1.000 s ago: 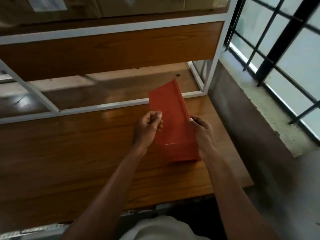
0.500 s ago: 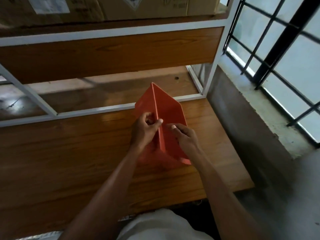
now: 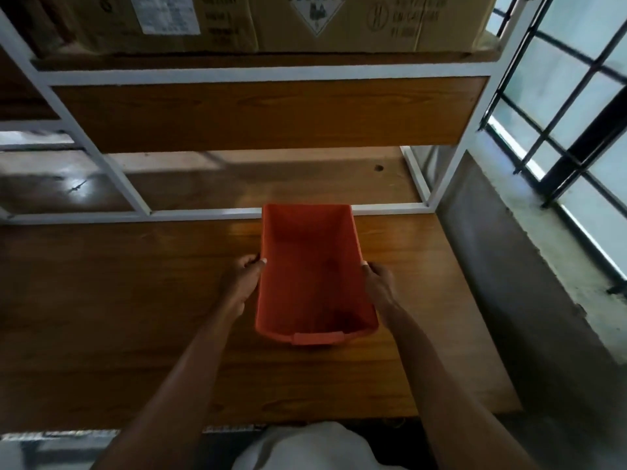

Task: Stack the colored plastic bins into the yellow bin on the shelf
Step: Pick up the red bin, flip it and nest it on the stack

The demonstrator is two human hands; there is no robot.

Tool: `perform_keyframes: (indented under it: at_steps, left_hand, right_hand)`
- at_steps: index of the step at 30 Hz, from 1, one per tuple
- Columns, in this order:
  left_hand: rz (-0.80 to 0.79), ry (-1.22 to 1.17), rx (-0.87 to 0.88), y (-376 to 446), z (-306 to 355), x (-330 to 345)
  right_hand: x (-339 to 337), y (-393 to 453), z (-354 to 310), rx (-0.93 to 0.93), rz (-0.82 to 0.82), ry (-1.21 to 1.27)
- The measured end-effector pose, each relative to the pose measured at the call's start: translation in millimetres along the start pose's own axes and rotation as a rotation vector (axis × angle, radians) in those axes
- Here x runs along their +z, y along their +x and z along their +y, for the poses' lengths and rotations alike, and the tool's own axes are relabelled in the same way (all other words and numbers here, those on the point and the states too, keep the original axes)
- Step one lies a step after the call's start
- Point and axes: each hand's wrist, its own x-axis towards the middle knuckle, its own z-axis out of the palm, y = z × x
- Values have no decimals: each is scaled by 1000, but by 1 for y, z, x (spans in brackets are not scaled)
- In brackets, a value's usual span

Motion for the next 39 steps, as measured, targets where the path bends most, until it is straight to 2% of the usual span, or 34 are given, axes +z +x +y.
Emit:
perform_keyframes:
  at_steps: [6,12,15,19,30,34,39]
  left_hand:
    - [4,-65,-49,0,-24,-4]
    - [89,-219,-93,-28,-35,-27]
    - [184,-314,-118,-57,-44,-47]
    - [340,-451,-70,-112,-51,-74]
    - [901,-556,-69,-248,-109,-150]
    - [1005,-565,-50,-276,-131,-194]
    - [1024,-558,-59,-285,-164,-267]
  right_hand:
    - [-2,-4,-9,-10,-81,-5]
    - [3,-17,-21,-78,-154,-25]
    - [14,-31,-34,-138,-253,-51]
    - [36,-56,-52,-185,-372,-95]
    - [158,-139,-88,-239,-767,-214]
    - [208,-176,-98,-230,-891,-164]
    - [281,-215,-105,-262,-903,-128]
